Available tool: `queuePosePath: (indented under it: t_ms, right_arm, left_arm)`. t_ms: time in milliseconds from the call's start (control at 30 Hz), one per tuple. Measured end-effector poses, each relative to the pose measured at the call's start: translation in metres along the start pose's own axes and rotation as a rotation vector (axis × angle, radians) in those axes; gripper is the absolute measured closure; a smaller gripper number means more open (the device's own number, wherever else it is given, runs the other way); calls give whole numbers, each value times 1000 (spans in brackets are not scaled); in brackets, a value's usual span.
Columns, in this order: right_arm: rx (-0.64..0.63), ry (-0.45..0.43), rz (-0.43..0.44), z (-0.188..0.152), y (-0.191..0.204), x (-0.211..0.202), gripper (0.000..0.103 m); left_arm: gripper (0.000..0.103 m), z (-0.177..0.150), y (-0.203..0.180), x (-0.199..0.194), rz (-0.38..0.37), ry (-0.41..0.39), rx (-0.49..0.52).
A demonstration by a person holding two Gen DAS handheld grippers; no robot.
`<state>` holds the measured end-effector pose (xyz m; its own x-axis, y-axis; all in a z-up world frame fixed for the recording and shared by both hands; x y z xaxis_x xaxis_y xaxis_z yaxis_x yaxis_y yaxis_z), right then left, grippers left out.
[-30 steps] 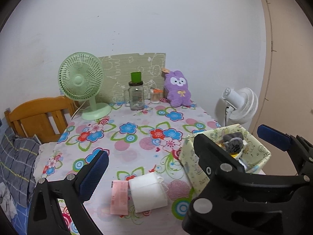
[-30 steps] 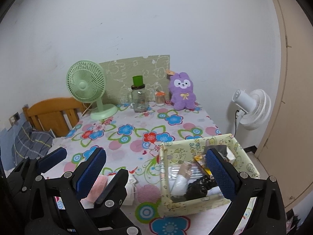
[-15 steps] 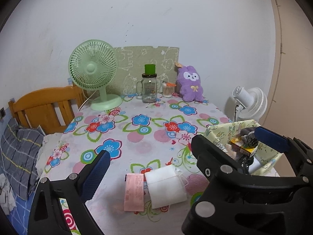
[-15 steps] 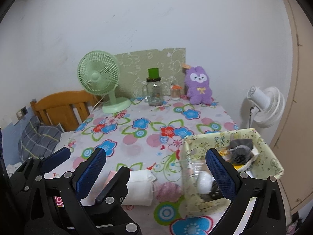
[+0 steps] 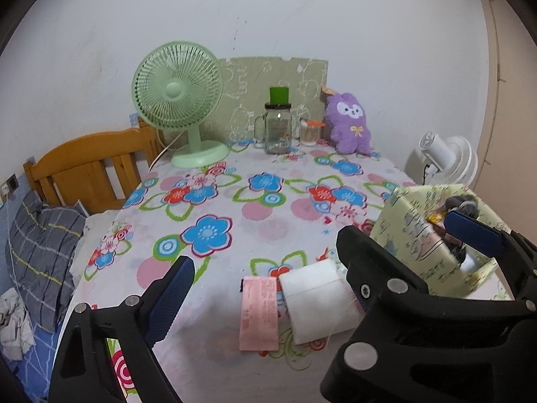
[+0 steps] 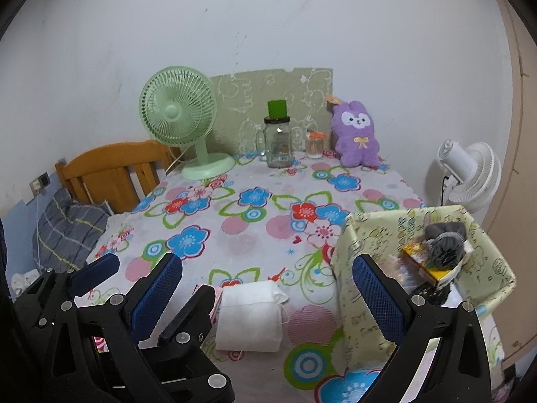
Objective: Organize soft objects
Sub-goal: 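Move both open tools back over the pink paper and white tissue pack, then lower both open tools around the pink paper packet and white tissue pack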
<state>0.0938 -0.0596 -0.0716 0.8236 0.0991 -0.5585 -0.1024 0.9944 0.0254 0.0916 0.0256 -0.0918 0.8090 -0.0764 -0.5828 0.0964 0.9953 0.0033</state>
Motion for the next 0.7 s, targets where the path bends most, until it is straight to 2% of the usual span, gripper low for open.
queuePosePath:
  t_ms: [400, 567, 700]
  right_arm:
    - [6, 108, 25, -25, 9, 38, 0]
    - [-31, 106, -1, -29, 16, 47, 0]
    - [-16, 142, 16, -34, 17, 58, 1]
  left_arm:
    - [16, -26, 15, 31, -3, 97, -18]
    - [20, -31, 22, 40, -8, 125, -36]
    - [21, -36, 27, 47, -2, 142, -38]
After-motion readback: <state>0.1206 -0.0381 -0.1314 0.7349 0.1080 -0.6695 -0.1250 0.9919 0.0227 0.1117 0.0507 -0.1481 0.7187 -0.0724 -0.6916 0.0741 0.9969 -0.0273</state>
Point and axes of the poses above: each gripper's, at about its wrist camera, not at the fingertips, and x roughly the way its jaws point, y to its left, z to its top, the point moved 4 cm from there along x, roughly the way its jaws point, and after that the axes turned 1 degree about x, right-handed, at the moved point
